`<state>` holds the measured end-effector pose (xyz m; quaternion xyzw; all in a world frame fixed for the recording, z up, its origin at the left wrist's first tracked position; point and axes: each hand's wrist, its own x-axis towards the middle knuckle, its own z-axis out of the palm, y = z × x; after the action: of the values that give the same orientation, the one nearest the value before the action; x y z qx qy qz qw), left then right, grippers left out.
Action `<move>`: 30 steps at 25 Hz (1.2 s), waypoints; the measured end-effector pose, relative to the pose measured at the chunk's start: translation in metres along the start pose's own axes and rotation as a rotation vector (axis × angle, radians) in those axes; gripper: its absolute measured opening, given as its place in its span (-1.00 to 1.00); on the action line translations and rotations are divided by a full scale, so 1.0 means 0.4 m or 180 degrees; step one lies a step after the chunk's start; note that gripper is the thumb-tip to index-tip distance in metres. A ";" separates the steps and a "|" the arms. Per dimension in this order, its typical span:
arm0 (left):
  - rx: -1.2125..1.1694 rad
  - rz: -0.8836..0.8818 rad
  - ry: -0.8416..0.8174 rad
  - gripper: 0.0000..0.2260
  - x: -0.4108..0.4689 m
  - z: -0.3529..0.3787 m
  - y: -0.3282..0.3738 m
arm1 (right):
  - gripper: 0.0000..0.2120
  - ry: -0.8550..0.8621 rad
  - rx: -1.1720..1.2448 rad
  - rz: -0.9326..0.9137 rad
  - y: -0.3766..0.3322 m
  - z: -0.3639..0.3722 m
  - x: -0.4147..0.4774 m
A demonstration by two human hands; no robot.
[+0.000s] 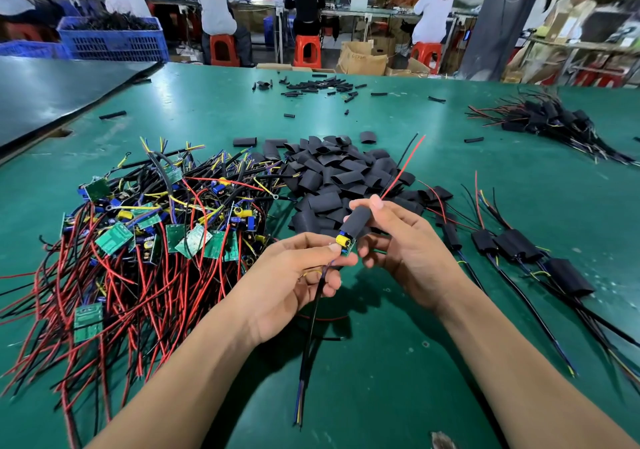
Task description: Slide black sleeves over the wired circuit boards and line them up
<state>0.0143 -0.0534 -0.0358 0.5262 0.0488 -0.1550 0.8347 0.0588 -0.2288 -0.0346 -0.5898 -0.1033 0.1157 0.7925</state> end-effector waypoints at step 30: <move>-0.0006 -0.0130 0.0232 -0.90 0.008 -0.013 0.001 | -0.70 -0.0160 -0.0214 -0.0092 0.019 -0.008 0.000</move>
<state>0.0180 -0.0493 -0.0387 0.5296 0.0901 -0.1526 0.8296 0.0593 -0.2297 -0.0430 -0.6115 -0.1355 0.1155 0.7709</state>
